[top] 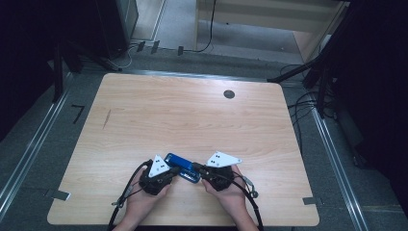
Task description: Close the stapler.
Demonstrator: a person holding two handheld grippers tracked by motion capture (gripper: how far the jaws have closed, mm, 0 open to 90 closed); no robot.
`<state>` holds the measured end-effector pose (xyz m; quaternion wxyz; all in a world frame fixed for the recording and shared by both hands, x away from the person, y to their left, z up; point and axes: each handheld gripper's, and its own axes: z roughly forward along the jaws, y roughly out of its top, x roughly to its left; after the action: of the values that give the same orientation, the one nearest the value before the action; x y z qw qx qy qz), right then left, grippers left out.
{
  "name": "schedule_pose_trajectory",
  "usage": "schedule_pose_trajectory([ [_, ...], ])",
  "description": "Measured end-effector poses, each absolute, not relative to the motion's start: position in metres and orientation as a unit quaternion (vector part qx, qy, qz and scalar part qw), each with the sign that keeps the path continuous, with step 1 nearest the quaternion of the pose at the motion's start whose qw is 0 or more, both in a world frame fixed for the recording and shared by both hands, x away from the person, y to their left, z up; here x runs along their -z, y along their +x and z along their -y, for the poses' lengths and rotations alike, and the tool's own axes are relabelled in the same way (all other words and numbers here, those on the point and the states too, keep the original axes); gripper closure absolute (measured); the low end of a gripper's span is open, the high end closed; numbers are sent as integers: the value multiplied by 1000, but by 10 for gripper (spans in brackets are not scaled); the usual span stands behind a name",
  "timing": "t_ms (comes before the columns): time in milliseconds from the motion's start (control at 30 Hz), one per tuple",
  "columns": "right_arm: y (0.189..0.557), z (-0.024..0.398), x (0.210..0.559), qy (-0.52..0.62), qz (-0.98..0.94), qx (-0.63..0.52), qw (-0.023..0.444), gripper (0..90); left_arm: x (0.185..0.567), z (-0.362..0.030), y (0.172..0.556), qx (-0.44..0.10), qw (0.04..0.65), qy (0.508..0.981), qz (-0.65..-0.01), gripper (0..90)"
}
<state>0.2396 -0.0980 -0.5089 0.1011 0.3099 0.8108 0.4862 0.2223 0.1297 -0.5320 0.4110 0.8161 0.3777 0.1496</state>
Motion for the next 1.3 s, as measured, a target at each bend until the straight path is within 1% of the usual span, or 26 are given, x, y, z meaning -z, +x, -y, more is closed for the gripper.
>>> schedule_pose_trajectory([
  [267, 240, 100, 509, 323, -810, -475, 115, 900, 532, -130, 221, -147, 405, 819, -378, 900],
  [400, 239, 102, 504, 334, -795, -495, 108, 900, 532, -131, 221, -144, 412, 816, -379, 900],
  [700, 234, 103, 503, 336, -791, -499, 112, 900, 532, -133, 219, -148, 417, 813, -378, 900],
  [900, 224, 101, 505, 331, -791, -501, 113, 900, 531, -139, 216, -153, 421, 800, -400, 900],
  [967, 222, 101, 506, 335, -789, -503, 111, 900, 531, -142, 216, -150, 428, 794, -405, 841],
  [1067, 219, 102, 507, 339, -786, -505, 111, 900, 531, -148, 213, -155, 430, 790, -408, 817],
  [1133, 217, 103, 509, 340, -784, -507, 111, 900, 530, -152, 212, -159, 434, 785, -412, 775],
  [1200, 214, 102, 511, 342, -783, -507, 110, 900, 530, -156, 211, -162, 438, 779, -418, 755],
  [1267, 212, 101, 513, 343, -784, -506, 109, 900, 529, -162, 210, -169, 438, 775, -423, 705],
  [1300, 211, 100, 514, 344, -784, -505, 107, 900, 529, -165, 209, -170, 439, 772, -426, 697],
])
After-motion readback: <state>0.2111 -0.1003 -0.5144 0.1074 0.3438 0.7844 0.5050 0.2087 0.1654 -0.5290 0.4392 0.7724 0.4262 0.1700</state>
